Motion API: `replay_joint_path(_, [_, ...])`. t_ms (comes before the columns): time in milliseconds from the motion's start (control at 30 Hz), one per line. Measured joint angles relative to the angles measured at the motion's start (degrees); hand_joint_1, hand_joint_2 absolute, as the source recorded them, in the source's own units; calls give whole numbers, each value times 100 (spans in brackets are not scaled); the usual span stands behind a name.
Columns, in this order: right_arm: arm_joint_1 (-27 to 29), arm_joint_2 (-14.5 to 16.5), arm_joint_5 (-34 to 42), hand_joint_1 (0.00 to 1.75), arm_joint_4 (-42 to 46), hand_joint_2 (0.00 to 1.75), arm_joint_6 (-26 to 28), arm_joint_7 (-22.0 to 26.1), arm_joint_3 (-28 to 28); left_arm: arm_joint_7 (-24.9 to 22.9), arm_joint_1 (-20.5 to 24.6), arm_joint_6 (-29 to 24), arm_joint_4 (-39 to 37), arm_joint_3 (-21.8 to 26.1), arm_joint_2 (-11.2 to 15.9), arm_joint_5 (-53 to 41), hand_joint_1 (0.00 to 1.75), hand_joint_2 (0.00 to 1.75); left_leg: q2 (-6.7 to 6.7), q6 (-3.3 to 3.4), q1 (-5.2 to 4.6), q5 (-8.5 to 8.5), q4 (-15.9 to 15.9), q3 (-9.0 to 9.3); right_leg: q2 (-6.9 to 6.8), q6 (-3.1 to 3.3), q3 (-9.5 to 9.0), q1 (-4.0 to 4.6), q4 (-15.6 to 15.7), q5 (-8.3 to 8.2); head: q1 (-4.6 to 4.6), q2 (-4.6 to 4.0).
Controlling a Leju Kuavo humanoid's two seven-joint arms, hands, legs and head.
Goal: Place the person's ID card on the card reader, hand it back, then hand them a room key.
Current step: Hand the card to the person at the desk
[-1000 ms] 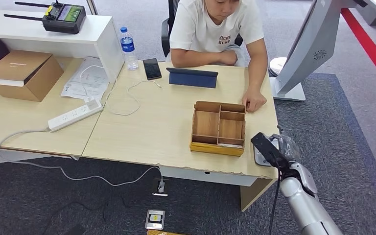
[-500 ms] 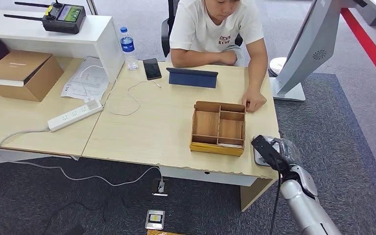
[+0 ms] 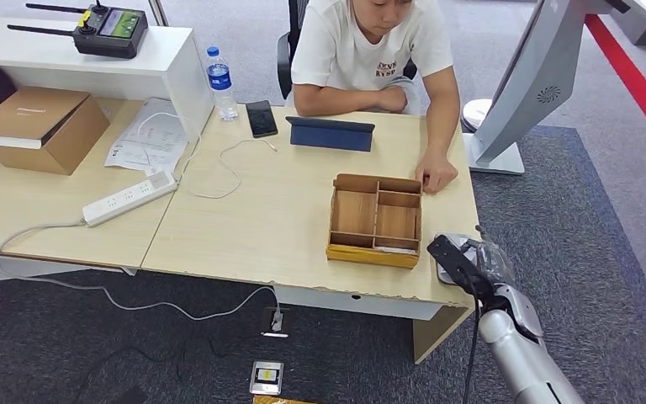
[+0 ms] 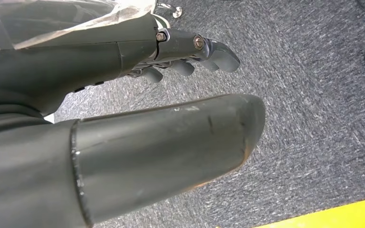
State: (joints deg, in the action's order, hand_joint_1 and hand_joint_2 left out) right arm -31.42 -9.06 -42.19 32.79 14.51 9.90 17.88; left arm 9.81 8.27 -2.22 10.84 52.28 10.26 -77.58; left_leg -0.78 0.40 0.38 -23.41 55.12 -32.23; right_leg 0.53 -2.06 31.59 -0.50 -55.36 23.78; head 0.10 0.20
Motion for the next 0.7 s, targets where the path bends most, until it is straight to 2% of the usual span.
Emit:
replay_joint_path(467, [-86,35,52,175,-100,175,-30,75,-10,52,1,5,0,0,-3,-64,0,0,1,0,0,1,0,5,0,1,-5,0,0,-1,-1,-2])
replay_joint_path(700, [-452,30,258,175,216,175,-62,75,-107,169,0,16,0,0,-1,-173,0,0,3,-1,-1,6,1,0,1,-3,0,-1,-2,-7,-1,-1])
